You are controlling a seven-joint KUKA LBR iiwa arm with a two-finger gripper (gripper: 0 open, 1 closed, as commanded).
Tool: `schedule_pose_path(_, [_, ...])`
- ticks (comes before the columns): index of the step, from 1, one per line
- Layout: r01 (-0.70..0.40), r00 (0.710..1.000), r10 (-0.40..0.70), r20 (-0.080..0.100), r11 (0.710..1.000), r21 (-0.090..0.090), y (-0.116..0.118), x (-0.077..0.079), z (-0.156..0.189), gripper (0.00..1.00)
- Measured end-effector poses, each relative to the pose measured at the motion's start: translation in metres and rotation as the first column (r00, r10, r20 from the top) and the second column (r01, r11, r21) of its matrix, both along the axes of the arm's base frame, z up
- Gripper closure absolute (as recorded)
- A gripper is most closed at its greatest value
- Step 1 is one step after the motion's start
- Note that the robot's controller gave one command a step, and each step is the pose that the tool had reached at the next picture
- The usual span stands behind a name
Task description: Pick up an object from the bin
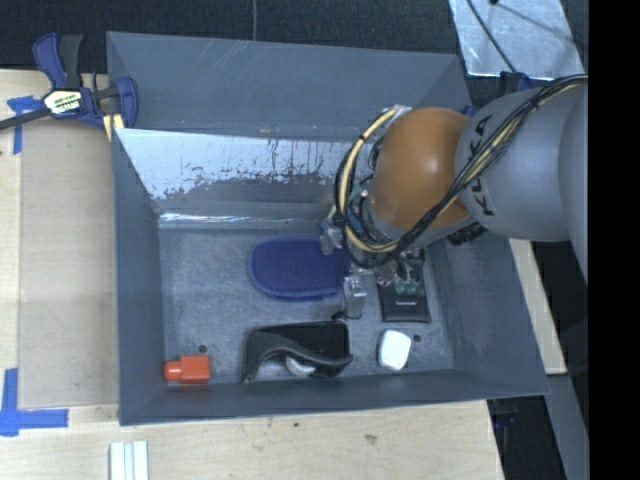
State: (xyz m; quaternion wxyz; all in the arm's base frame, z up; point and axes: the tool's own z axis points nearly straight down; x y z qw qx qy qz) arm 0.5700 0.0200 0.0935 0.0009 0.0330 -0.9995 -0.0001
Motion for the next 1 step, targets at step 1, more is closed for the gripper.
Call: schedule_pose_path(1, [0.001,1.0,-0.001,0.006,1.0,0.0,-0.0003,0.0017,0.0043,1.0])
